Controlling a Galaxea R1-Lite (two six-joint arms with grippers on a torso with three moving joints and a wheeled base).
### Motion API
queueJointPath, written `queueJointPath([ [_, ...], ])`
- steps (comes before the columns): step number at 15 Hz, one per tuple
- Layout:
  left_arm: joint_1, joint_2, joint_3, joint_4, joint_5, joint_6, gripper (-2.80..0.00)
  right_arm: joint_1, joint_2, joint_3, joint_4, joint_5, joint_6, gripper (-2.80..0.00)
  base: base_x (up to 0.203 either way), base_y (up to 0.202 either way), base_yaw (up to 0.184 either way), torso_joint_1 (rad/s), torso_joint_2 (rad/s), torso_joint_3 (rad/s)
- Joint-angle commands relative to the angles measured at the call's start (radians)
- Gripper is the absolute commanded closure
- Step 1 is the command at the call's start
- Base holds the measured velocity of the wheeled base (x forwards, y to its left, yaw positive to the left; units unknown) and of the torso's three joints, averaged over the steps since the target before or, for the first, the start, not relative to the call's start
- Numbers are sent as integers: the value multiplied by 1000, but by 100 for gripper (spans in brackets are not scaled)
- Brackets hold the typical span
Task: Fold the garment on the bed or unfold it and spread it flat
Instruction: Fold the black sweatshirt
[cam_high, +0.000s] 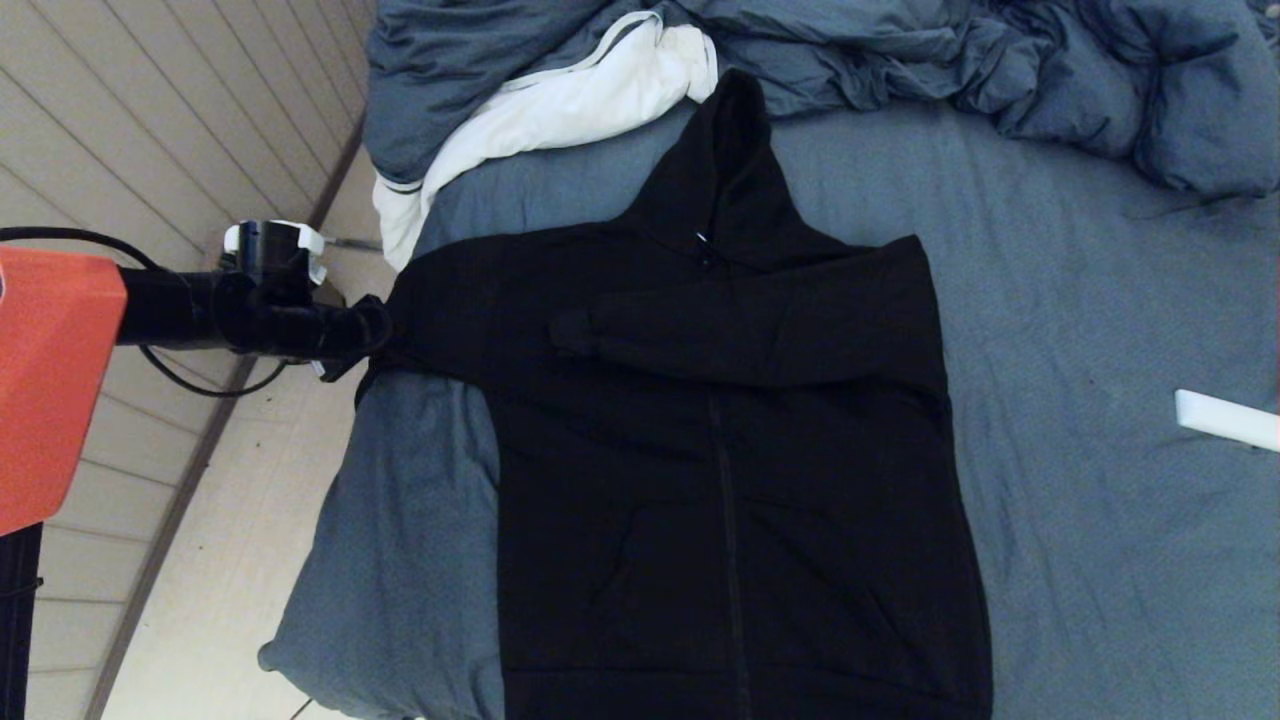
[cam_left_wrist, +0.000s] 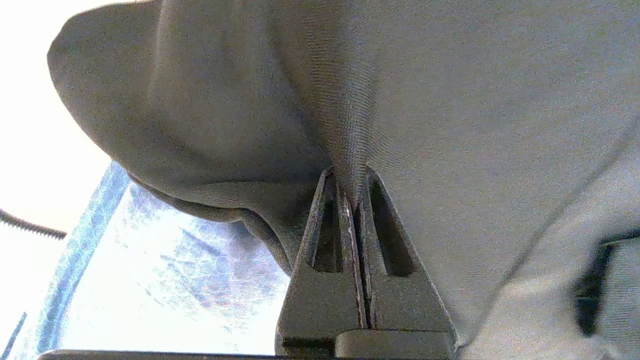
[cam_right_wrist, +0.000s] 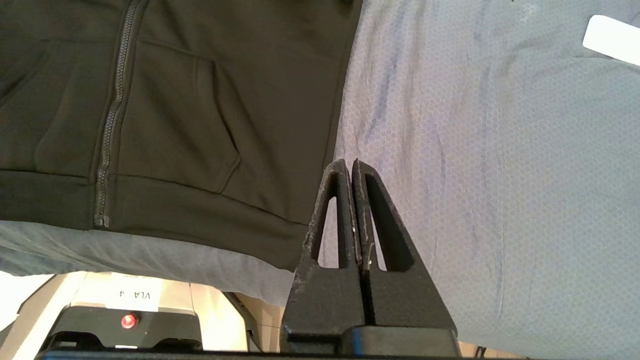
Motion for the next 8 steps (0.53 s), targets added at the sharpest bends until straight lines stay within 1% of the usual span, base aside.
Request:
queueJointPath([
  [1,0,-60,8,-4,36,-4,0,0,1,0,0,1,-1,0,0,0,0,0,0,0],
  [2,-5,-82,13,-6,61,-7,0,0,1,0,0,1,-1,0,0,0,0,0,0,0],
  [4,-48,-120,10,-17,96,-3,0,0,1,0,0,1,-1,0,0,0,0,0,0,0],
  [6,-115,-147,2,-31,148,4,0,0,1,0,0,1,-1,0,0,0,0,0,0,0],
  [8,-190,-160,-10,-43,227,23,0,0,1,0,0,1,-1,0,0,0,0,0,0,0],
])
